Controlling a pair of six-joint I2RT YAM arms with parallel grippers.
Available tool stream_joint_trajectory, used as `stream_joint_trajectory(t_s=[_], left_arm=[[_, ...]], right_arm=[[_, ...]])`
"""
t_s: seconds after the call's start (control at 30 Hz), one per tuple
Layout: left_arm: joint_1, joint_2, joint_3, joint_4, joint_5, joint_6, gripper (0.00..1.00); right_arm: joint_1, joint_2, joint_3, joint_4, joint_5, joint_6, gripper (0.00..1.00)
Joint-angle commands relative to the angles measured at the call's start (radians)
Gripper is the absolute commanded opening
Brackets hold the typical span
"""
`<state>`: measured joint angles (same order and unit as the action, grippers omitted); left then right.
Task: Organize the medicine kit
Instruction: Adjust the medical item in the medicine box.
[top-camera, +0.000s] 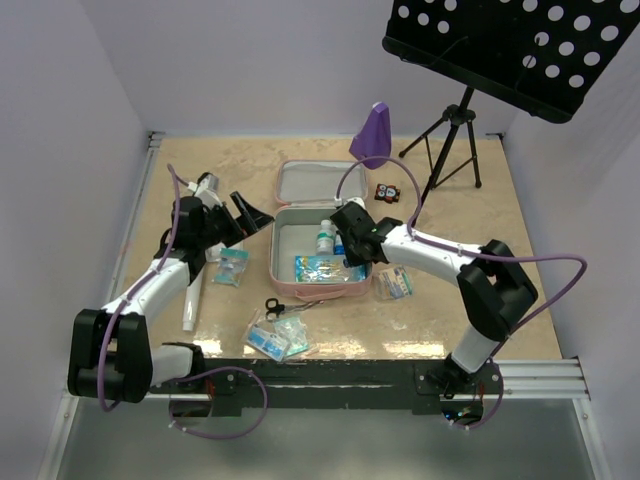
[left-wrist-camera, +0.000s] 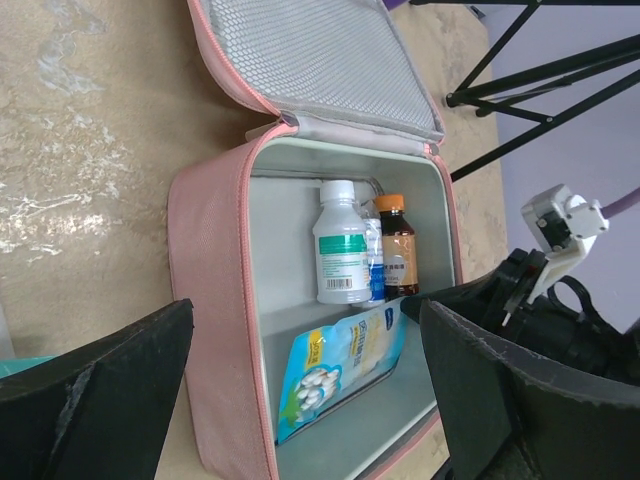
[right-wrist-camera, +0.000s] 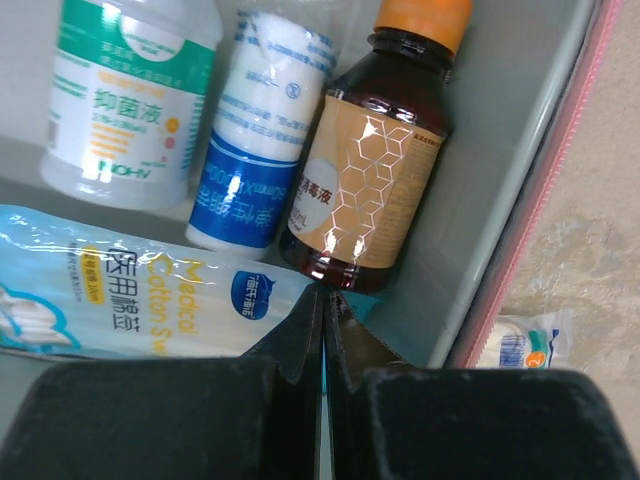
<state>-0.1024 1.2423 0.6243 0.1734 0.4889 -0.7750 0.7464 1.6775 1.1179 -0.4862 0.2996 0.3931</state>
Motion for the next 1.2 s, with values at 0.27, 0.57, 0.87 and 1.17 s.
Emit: stream_joint_trajectory(t_s=[0.27,0.57,0.87,1.17], left_arm=[[-0.008,-0.001,0.006,0.041,0.019,0.0,1.0],[-0.008,0.008,0.005,0.035,0.016,0.01,1.0],[-0.008,0.009,0.003,0.017,0.011,0.02,1.0],[-0.008,0.009,0.005,0.003,0.004,0.023,1.0]], right_arm=[[-0.002,0.036,-0.01,0.067,0.121,0.05,0.01],[-0.019,0.024,0.037,0.081,0.179,0.043,0.05],[-0.016,-0.039,0.054,0.035,0.089,0.006,0.16],[0.008,-0.125,0.21,-0.025,-0.058,-0.01,0.25]])
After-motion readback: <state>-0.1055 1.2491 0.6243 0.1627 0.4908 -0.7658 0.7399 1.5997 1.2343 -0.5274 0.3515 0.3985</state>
